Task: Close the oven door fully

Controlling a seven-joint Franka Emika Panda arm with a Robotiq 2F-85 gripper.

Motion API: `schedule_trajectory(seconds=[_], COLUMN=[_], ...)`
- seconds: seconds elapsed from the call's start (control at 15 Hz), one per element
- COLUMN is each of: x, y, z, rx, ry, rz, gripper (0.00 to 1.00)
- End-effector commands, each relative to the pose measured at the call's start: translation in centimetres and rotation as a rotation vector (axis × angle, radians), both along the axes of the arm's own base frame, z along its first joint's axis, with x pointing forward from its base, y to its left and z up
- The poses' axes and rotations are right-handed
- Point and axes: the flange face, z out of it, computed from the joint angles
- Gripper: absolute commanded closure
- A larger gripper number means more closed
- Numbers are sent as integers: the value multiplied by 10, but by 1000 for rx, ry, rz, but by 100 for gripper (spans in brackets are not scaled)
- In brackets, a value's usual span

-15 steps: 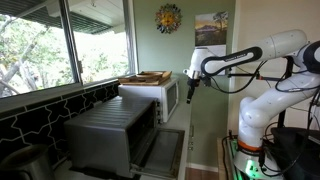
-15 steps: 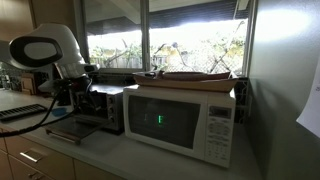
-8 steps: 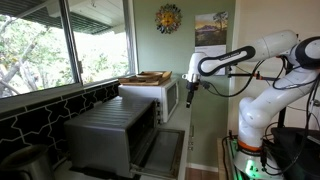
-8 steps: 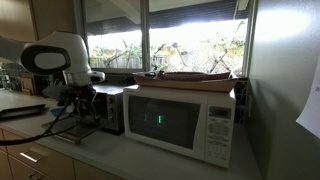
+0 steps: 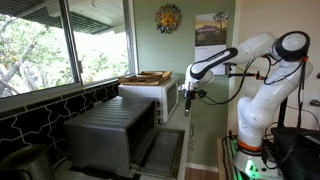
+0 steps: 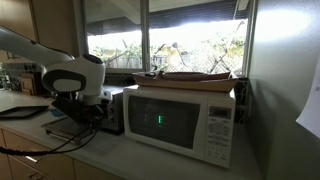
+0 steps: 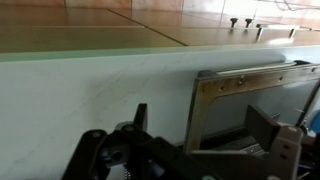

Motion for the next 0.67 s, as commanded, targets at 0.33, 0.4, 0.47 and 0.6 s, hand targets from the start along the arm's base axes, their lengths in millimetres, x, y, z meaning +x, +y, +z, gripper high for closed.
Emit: schedule_trajectory(seconds=[0.33,0.4,0.47,0.6], x=[11,12,13,15], y=[16,20,23,26], z=[-42,-47,-55,-62], rx=[196,269,307,391], ry=[28,15,-5,-43], rz=[77,70,71,64], gripper=[0,0,0,0])
